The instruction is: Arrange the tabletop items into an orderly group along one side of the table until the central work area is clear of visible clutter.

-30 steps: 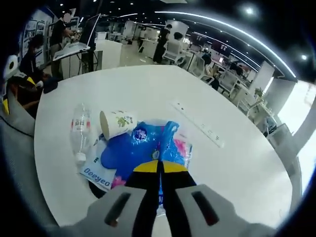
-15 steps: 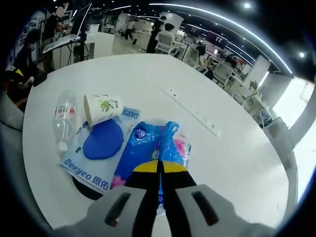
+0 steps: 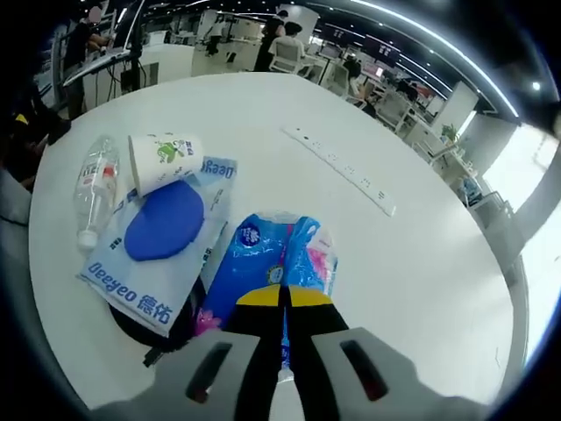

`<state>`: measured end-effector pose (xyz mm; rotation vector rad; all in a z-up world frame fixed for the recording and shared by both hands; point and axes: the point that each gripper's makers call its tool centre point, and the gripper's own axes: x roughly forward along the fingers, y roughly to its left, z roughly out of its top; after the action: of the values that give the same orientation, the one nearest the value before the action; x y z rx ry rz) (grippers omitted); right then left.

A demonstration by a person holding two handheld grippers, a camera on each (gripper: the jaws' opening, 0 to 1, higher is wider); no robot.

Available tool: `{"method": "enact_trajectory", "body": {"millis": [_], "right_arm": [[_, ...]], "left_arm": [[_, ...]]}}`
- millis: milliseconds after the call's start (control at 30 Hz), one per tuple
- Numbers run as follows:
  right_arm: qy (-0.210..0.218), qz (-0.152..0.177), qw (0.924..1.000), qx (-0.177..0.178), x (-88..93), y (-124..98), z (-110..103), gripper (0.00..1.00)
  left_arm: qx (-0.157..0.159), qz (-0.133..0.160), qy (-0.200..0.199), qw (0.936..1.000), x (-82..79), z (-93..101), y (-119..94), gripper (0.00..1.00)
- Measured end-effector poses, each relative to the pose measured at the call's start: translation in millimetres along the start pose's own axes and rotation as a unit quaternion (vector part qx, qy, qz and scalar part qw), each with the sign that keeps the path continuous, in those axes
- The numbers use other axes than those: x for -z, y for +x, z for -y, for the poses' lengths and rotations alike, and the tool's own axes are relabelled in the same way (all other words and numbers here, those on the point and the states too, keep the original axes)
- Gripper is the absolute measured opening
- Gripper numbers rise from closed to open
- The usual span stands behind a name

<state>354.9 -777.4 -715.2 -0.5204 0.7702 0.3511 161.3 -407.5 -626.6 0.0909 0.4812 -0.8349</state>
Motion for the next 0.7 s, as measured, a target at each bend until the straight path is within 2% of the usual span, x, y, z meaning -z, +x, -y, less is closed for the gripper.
{"method": "enact_trajectory", "body": {"millis": [433,633,700], "right_arm": [[0.018,-0.013,0.9997,-0.008,7.5,11,-5,0.0],[0.021,-0.005,0.9998,-0.007,4.5,8,-7,0.08],[0.036,0.001,0.9993,-0.007,3.1,4,-6,0.1]], "left_arm": [[-0.002,0.005,0.006,1.0,-1.3,-1.6,-1,0.86],[-0.002,0.004,0.009,1.0,-0.5,-2.2,-1,0.86],[-0.001,0.004,0.01,0.9999,-0.1,-2.4,-1,0.86]]}}
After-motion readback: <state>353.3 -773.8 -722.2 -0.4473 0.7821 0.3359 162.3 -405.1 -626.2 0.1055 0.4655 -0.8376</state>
